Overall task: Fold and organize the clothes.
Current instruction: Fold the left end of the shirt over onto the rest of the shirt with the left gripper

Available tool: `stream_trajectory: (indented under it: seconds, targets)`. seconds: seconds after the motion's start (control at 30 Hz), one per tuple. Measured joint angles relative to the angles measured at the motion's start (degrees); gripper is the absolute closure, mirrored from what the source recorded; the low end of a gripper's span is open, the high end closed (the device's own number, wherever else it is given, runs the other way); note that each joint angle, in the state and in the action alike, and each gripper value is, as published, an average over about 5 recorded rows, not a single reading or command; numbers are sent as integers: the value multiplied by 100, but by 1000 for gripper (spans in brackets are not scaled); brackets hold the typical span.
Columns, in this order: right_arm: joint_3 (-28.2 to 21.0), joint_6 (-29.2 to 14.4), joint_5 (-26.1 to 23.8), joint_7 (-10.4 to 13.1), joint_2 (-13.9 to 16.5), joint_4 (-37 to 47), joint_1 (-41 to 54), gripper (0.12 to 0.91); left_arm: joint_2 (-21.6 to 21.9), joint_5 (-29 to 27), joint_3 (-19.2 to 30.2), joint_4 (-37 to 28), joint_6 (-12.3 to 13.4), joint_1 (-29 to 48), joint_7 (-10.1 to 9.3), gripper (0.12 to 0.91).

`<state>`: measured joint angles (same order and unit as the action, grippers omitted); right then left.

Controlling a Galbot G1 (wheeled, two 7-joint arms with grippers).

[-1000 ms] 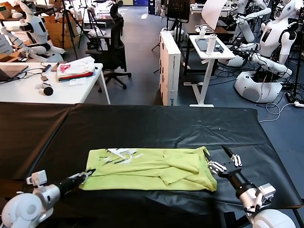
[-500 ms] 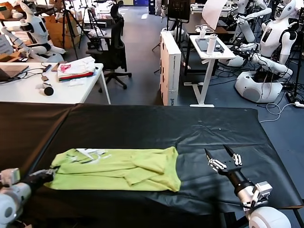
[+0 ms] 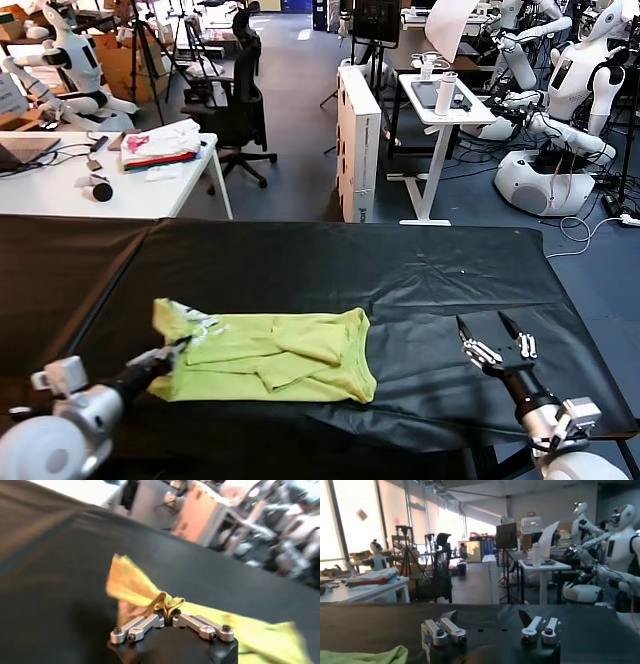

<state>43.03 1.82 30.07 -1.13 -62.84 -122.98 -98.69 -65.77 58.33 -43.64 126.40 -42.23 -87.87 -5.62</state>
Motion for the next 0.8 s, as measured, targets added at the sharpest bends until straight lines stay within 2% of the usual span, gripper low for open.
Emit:
stream_trajectory:
  seconds: [0.23,0.37,0.6,0.8]
  targets:
    - [76,1,-192,-18,-262,-119,-191,118,-513,-613,913,31,1,266,59,840]
    - [82,9,-234,-26,-336,-146,-224,118,-755,-798,1366,29,2,402,18,840]
    - [64,18,-254,-27,-380,-127,-202,118,-1114,-921,1952,-24,4,656,-164,840]
    - [36,20,-278,-32,-415,-70,-175,118,-1401,-1067,2306,-121,4,820,-189,840]
